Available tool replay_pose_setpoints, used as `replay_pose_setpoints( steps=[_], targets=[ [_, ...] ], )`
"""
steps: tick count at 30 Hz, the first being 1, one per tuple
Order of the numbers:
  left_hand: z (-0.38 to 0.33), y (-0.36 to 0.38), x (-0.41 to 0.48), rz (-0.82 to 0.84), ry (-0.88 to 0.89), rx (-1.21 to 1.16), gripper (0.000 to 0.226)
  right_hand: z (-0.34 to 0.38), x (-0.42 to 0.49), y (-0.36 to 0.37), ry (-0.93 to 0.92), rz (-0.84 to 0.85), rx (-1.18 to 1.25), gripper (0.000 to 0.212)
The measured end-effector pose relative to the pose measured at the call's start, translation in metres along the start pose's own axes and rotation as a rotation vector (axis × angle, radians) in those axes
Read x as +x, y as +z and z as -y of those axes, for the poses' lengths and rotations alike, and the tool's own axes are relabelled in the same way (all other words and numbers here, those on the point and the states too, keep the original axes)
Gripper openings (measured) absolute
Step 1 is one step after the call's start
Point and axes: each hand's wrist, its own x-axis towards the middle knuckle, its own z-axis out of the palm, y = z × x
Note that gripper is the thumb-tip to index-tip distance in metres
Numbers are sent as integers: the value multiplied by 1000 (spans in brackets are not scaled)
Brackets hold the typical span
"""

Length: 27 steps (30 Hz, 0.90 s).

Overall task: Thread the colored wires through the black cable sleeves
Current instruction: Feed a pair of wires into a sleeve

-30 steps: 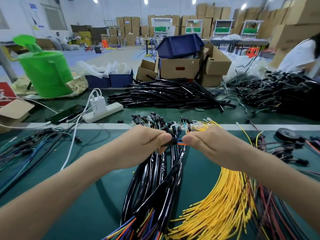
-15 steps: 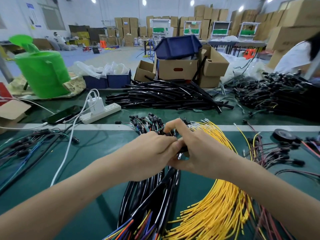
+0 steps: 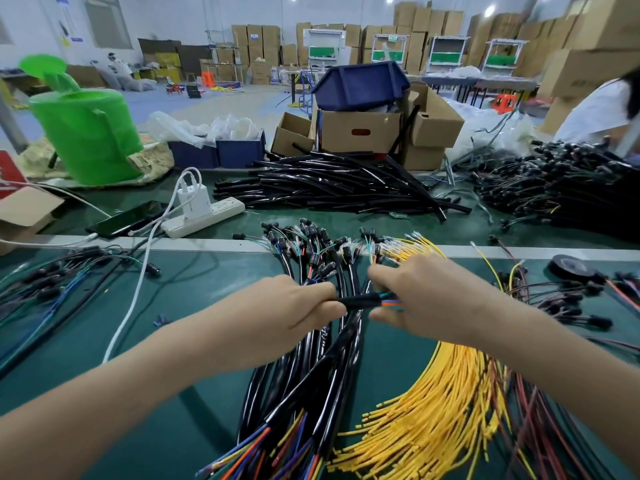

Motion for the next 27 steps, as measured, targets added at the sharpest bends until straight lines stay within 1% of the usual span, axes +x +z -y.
replay_pose_setpoints(
  steps=[2, 3, 6, 8, 10, 12, 15, 17, 18, 21, 22, 25, 26, 27],
  targets=[
    [-7, 3, 5, 3, 13, 54, 46, 10, 2, -3, -15, -17, 26, 54],
    [-8, 3, 7, 3, 16, 52, 48, 11, 2, -4, -16, -42, 44, 57],
    [-7, -1, 6, -8, 38, 50, 55, 14, 2, -6, -40, -99, 93, 60],
    [-9, -1, 5, -11, 54, 83, 56, 20, 1, -5, -78, -100, 88, 57],
    [-10, 2, 3, -15, 52, 125, 48, 23, 0, -2, -115, -106, 115, 53],
    [-8, 2, 2, -35, 45, 125, 41, 25, 0, -1, -154, -156, 170, 47],
    [-1, -1, -6, -134, 100, 63, 48, 29, 1, -3, -301, -280, 319, 27],
    [18, -1, -20, -175, 127, -28, 45, 26, -1, -2, -385, -312, 344, 27],
    [32, 1, -30, -183, 105, -94, 46, 20, -3, -1, -387, -331, 335, 29],
    [75, 10, -72, -225, -72, -267, 64, -25, -11, 4, -268, -473, 261, 35],
    [84, 15, -85, -263, -112, -282, 63, -43, -14, 6, -216, -509, 199, 38],
    [91, 28, -106, -339, -127, -302, 48, -76, -10, 14, -55, -526, -59, 50],
    [87, 30, -108, -341, -109, -290, 43, -79, -5, 17, -4, -519, -107, 50],
    [82, 32, -109, -342, -85, -253, 37, -79, 1, 20, 54, -509, -118, 45]
  ],
)
